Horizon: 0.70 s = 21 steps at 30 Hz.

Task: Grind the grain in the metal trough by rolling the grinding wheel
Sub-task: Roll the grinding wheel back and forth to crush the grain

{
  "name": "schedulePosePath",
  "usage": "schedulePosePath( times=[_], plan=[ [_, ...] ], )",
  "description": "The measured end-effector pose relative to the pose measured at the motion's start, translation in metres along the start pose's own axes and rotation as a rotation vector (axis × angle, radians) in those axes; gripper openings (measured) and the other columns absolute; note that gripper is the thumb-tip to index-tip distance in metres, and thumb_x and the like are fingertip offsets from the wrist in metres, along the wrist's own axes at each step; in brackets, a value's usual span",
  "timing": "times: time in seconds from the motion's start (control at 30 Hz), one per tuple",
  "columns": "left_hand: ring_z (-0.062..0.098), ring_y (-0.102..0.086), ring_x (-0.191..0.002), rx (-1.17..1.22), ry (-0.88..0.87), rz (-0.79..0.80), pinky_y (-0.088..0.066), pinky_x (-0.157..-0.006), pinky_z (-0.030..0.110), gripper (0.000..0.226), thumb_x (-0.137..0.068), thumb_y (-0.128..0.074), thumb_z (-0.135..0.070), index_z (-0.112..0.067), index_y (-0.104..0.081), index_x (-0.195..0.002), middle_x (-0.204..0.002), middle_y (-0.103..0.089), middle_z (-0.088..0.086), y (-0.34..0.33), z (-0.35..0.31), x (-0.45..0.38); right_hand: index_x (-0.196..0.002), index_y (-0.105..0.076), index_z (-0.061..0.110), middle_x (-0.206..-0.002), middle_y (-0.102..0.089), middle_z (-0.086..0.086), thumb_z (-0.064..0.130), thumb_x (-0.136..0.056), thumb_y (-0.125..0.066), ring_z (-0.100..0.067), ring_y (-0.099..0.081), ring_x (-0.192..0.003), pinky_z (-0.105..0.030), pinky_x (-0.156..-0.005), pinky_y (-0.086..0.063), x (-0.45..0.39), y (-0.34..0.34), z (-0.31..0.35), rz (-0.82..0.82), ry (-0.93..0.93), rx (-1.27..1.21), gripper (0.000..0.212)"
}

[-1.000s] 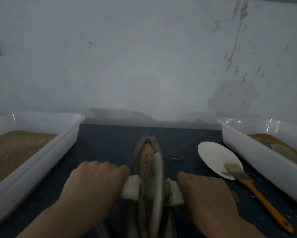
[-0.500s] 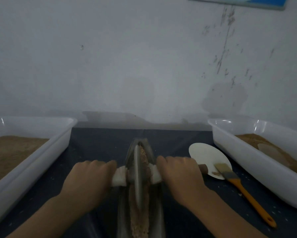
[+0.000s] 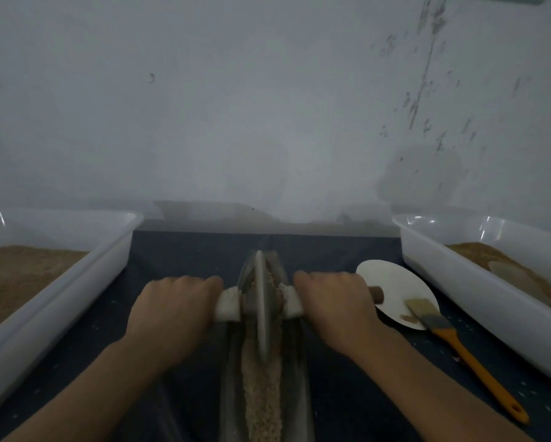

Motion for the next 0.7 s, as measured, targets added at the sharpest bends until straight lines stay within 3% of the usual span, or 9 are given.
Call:
schedulePosePath(
  times=[0.17, 0.23, 0.3, 0.4, 0.5, 0.6, 0.7],
  plan=[
    [0.015, -0.059, -0.059, 0.003, 0.027, 0.003, -0.027, -0.050, 0.028, 0.040, -0.067, -0.071, -0.042, -0.032, -0.033, -0.074, -0.068, -0.058, -0.008, -0.001, -0.002, 0.003, -0.080, -0.037, 0.024, -0.076, -0.060, 0.004, 0.026, -0.077, -0.069, -0.018, -0.056, -0.062, -0.029, -0.052, -0.033, 0.003, -0.001, -0.001, 0.065, -0.043, -0.093, 0.033],
    [0.012, -0.061, -0.076, -0.020, 0.054, 0.080, -0.031, -0.057, 0.029, 0.033, -0.077, -0.057, -0.050, -0.035, -0.028, -0.080, -0.082, -0.059, -0.009, 0.005, -0.005, 0.016, -0.075, -0.047, 0.024, -0.064, -0.057, 0.005, 0.026, -0.064, -0.078, -0.016, -0.054, -0.051, -0.028, -0.047, -0.035, 0.023, 0.013, 0.005, 0.039, -0.026, -0.103, 0.033],
    [0.009, -0.060, -0.089, 0.015, 0.066, 0.158, -0.031, -0.062, 0.030, 0.032, -0.076, -0.050, -0.056, -0.039, -0.024, -0.084, -0.092, -0.057, -0.012, 0.011, -0.008, 0.029, -0.064, -0.050, 0.024, -0.050, -0.052, 0.005, 0.029, -0.044, -0.083, -0.015, -0.049, -0.038, -0.025, -0.041, -0.023, 0.041, 0.031, 0.013, -0.017, 0.019, -0.107, 0.039],
    [0.005, -0.059, -0.090, 0.044, 0.044, 0.201, -0.034, -0.063, 0.028, 0.039, -0.069, -0.052, -0.064, -0.043, -0.023, -0.085, -0.090, -0.054, -0.013, 0.019, -0.010, 0.041, -0.057, -0.046, 0.024, -0.043, -0.045, 0.004, 0.028, -0.034, -0.080, -0.017, -0.042, -0.032, -0.025, -0.043, -0.015, 0.056, 0.045, 0.018, -0.070, 0.025, -0.078, 0.041],
    [0.007, -0.062, -0.080, 0.040, 0.032, 0.114, -0.034, -0.057, 0.029, 0.041, -0.065, -0.060, -0.061, -0.043, -0.025, -0.077, -0.083, -0.058, -0.012, 0.019, -0.008, 0.034, -0.060, -0.050, 0.023, -0.047, -0.049, 0.003, 0.025, -0.040, -0.080, -0.017, -0.047, -0.035, -0.025, -0.042, -0.020, 0.047, 0.035, 0.016, -0.010, 0.024, -0.079, 0.036],
    [0.008, -0.060, -0.082, 0.031, 0.080, 0.094, -0.031, -0.059, 0.029, 0.025, -0.077, -0.049, -0.056, -0.038, -0.032, -0.084, -0.085, -0.057, -0.012, 0.003, 0.000, 0.017, -0.084, -0.054, 0.022, -0.074, -0.063, 0.001, 0.028, -0.069, -0.074, -0.020, -0.059, -0.059, -0.027, -0.051, -0.030, 0.020, 0.019, 0.010, 0.066, 0.038, -0.077, 0.026],
    [0.009, -0.059, -0.077, 0.032, 0.103, 0.071, -0.033, -0.058, 0.028, 0.021, -0.080, -0.051, -0.050, -0.036, -0.036, -0.084, -0.081, -0.056, -0.010, -0.010, 0.007, -0.003, -0.095, -0.049, 0.020, -0.086, -0.064, -0.001, 0.027, -0.080, -0.065, -0.025, -0.061, -0.072, -0.030, -0.054, -0.024, -0.005, 0.009, 0.003, 0.053, 0.032, -0.093, 0.023]
  ],
)
Point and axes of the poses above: each hand's wrist, its own x-axis away from the middle knuckle, its own y-axis out of the back of the hand, z = x × y, the point moved 6 cm from there along -x, towards the middle knuckle
